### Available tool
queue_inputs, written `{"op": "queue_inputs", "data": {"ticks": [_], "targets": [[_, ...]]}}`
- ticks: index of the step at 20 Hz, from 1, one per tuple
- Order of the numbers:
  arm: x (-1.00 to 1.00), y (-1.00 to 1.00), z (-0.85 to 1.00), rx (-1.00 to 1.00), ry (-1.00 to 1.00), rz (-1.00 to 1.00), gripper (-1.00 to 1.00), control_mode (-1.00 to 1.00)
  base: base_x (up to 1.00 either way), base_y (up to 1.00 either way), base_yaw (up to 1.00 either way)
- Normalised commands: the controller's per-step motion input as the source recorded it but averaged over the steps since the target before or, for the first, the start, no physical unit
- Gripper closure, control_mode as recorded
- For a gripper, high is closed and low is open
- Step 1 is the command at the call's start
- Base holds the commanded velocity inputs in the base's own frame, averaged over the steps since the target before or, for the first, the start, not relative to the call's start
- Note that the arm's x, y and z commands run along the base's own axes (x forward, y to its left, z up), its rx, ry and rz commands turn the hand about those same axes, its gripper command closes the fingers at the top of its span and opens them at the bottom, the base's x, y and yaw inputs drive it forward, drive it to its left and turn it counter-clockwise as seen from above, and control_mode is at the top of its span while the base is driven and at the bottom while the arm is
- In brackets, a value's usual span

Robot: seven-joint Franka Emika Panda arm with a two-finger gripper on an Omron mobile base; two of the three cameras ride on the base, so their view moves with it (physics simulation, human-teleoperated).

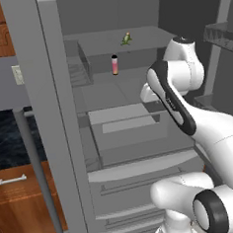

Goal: Take the fish out of the fridge, briefly rinse it in the sink, and place it on the tray next to the sink.

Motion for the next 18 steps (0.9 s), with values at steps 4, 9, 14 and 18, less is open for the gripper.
{"op": "queue_inputs", "data": {"ticks": [4,9,14,18], "targets": [[0.01,0.00,-0.03,0.01,0.00,0.00,-1.00,-1.00,0.00,0.00,0.00],[0.00,0.00,0.00,0.01,0.00,0.00,-1.00,-1.00,0.00,0.00,0.00],[-0.18,0.00,0.21,0.05,-0.22,0.00,-1.00,-1.00,0.00,0.00,0.00],[-0.18,-0.02,0.79,0.13,-0.40,-0.02,-1.00,-1.00,0.00,0.00,0.00]]}}
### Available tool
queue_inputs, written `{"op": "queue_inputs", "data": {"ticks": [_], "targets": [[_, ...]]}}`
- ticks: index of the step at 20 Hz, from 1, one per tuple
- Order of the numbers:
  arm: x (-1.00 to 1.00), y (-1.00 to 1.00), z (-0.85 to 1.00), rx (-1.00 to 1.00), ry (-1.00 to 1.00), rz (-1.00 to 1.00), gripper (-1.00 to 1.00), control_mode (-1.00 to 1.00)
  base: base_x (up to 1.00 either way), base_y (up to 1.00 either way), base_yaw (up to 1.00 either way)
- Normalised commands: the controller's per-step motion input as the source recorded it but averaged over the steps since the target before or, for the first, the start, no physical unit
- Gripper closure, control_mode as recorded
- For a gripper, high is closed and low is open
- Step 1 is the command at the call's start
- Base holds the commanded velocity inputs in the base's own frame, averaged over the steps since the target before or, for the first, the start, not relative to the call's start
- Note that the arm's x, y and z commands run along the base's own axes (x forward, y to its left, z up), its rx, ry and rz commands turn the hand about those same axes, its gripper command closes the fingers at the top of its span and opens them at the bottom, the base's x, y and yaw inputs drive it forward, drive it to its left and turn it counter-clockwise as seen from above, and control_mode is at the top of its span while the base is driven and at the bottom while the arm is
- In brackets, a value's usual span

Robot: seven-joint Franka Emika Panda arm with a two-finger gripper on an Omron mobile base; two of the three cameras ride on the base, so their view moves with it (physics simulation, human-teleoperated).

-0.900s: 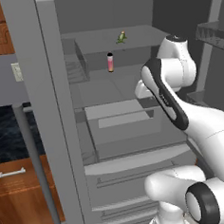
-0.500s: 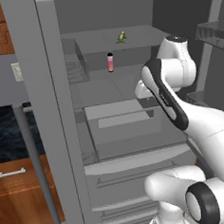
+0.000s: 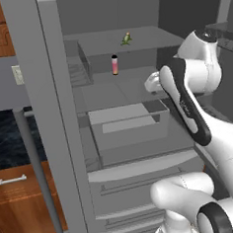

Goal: Take the fish out of the fridge, briefly rinse it in the sink, and place it on the tray next to the sink.

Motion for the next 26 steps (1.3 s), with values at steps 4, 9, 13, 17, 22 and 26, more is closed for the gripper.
{"op": "queue_inputs", "data": {"ticks": [4,9,13,17,22,26], "targets": [[-0.14,-0.02,1.00,0.01,-0.49,0.00,-1.00,-1.00,0.00,0.00,0.00],[-0.32,-0.11,1.00,-0.02,-0.58,0.00,-1.00,-1.00,0.00,0.00,0.00],[-0.03,0.00,0.99,-0.04,-0.45,0.00,-1.00,-1.00,0.00,0.00,0.00],[0.51,0.09,0.37,0.00,-0.12,0.00,-1.00,-1.00,0.00,0.00,0.00],[0.76,0.10,0.11,0.00,0.08,-0.03,-1.00,-1.00,0.00,0.00,0.00],[0.90,0.24,0.02,0.00,0.16,-0.02,-1.00,-1.00,0.00,0.00,0.00]]}}
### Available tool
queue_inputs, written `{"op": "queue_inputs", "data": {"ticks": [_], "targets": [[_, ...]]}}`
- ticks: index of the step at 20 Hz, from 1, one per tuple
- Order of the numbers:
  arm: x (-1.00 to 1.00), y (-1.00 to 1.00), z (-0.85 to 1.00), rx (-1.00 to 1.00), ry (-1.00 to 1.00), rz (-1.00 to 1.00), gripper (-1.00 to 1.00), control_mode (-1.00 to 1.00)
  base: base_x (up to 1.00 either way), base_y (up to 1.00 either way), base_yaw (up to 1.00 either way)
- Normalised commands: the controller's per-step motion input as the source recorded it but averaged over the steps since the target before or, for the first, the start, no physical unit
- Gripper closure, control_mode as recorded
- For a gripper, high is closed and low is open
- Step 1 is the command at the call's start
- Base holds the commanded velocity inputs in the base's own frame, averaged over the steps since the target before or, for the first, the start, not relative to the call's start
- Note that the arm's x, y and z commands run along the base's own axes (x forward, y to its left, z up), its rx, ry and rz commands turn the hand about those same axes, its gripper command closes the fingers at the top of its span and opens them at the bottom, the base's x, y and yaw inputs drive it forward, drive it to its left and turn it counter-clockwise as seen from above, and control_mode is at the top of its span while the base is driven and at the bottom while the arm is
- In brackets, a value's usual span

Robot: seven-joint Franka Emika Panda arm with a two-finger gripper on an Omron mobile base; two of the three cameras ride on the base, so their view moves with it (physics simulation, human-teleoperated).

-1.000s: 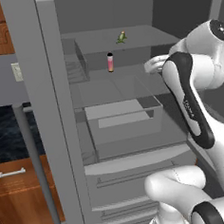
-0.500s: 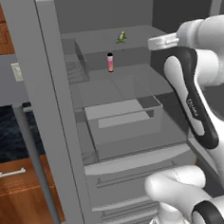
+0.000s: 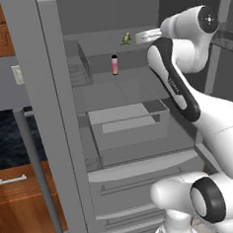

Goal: Take the fish out of the fridge, briefly rinse it in the sink, and place it on the tray next to the sink.

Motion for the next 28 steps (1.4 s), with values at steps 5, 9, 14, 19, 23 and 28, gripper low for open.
{"op": "queue_inputs", "data": {"ticks": [5,9,14,19,23,28], "targets": [[0.87,0.23,0.00,0.00,0.23,-0.03,-1.00,-1.00,0.00,0.00,0.00],[0.50,0.03,-0.12,0.00,0.23,-0.04,-1.00,-1.00,0.00,0.00,0.00],[0.00,-0.18,-0.14,0.00,0.00,-0.03,-1.00,-1.00,0.00,0.00,0.00],[0.06,-0.07,-0.15,0.03,-0.02,-0.04,-1.00,-1.00,0.00,0.00,0.00],[0.19,0.00,-0.11,0.05,-0.02,-0.02,-1.00,-1.00,0.00,0.00,0.00],[0.01,0.00,-0.38,0.04,-0.19,-0.06,-1.00,-1.00,0.00,0.00,0.00]]}}
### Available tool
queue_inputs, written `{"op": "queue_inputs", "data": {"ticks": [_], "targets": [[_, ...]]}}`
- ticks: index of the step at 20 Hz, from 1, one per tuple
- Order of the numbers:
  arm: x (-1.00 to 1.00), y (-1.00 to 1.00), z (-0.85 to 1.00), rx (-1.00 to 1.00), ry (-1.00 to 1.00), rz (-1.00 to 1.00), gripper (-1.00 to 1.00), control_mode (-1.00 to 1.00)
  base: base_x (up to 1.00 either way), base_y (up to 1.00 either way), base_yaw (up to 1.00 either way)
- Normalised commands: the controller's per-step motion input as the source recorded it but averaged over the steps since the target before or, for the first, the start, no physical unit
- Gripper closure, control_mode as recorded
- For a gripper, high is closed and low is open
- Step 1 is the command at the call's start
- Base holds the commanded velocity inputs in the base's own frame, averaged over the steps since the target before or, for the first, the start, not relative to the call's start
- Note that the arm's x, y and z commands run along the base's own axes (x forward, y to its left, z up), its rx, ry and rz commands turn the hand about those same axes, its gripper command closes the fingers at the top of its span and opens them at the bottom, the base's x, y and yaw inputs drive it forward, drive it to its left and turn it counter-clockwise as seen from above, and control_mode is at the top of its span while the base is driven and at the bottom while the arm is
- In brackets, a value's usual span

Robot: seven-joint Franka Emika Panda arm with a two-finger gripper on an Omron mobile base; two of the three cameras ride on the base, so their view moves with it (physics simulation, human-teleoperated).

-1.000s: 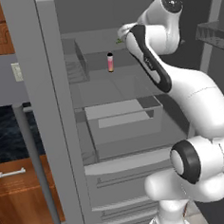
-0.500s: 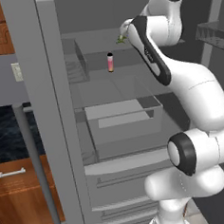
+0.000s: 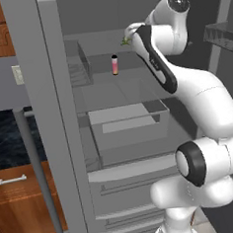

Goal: Take the fish out of the fridge, briefly rinse it in the sink, and place it on the tray next to the sink.

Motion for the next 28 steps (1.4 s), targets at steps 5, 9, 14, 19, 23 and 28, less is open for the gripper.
{"op": "queue_inputs", "data": {"ticks": [5,9,14,19,23,28], "targets": [[0.20,0.00,0.00,0.01,-0.01,-0.04,-1.00,-1.00,0.00,0.00,0.00],[0.46,0.00,0.00,0.01,0.01,-0.02,-1.00,-1.00,0.00,0.00,0.00],[0.61,0.00,0.00,0.05,0.00,-0.02,-1.00,-1.00,0.00,0.00,0.00],[0.58,0.00,0.00,0.02,0.01,-0.02,-1.00,-1.00,0.00,0.00,0.00],[0.44,0.01,0.00,0.00,0.00,0.00,-1.00,-1.00,0.00,0.00,0.00],[0.37,0.02,0.00,0.00,0.04,0.00,-1.00,-1.00,0.00,0.00,0.00]]}}
